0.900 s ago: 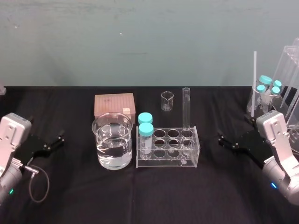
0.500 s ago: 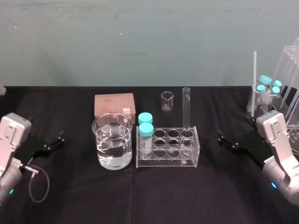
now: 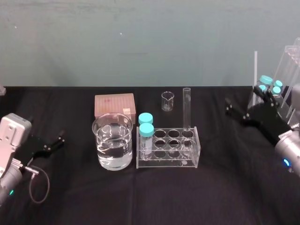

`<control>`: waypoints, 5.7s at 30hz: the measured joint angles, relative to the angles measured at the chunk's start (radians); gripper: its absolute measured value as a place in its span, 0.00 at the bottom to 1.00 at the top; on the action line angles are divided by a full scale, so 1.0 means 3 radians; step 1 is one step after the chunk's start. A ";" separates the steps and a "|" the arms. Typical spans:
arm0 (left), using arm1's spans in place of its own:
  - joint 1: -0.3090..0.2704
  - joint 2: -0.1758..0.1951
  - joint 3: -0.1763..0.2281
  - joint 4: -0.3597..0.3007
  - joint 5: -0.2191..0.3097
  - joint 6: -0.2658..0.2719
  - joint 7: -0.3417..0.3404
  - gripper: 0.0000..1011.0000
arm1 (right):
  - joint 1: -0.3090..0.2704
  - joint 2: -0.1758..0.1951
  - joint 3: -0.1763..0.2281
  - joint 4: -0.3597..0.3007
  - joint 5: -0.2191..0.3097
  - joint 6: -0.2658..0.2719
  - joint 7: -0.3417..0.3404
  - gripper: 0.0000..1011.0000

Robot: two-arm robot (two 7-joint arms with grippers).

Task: Hold the test tube with one hand and immerse one end into the beaker, then return it to the test tube rack.

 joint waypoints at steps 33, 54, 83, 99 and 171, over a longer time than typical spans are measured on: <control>0.0000 0.0000 0.0000 0.0000 0.0000 0.0000 0.0000 0.99 | 0.0363 -0.0495 -0.0120 0.0193 0.0310 0.0573 0.0727 0.99; 0.0000 0.0000 0.0000 0.0000 0.0000 0.0000 0.0000 0.99 | 0.0647 -0.0751 -0.0157 0.0688 0.0094 0.0705 0.0903 0.99; 0.0000 0.0000 0.0000 0.0000 0.0000 0.0000 0.0000 0.99 | 0.0713 -0.0857 -0.0111 0.0852 -0.0104 0.0732 0.1029 0.99; 0.0000 0.0000 0.0000 0.0000 0.0000 0.0000 0.0000 0.99 | 0.0711 -0.0857 -0.0110 0.0852 -0.0095 0.0737 0.1021 0.67; 0.0000 0.0000 0.0000 0.0000 0.0000 0.0000 0.0000 0.99 | 0.0649 -0.0885 0.0201 0.0340 -0.0085 0.0092 0.1176 0.22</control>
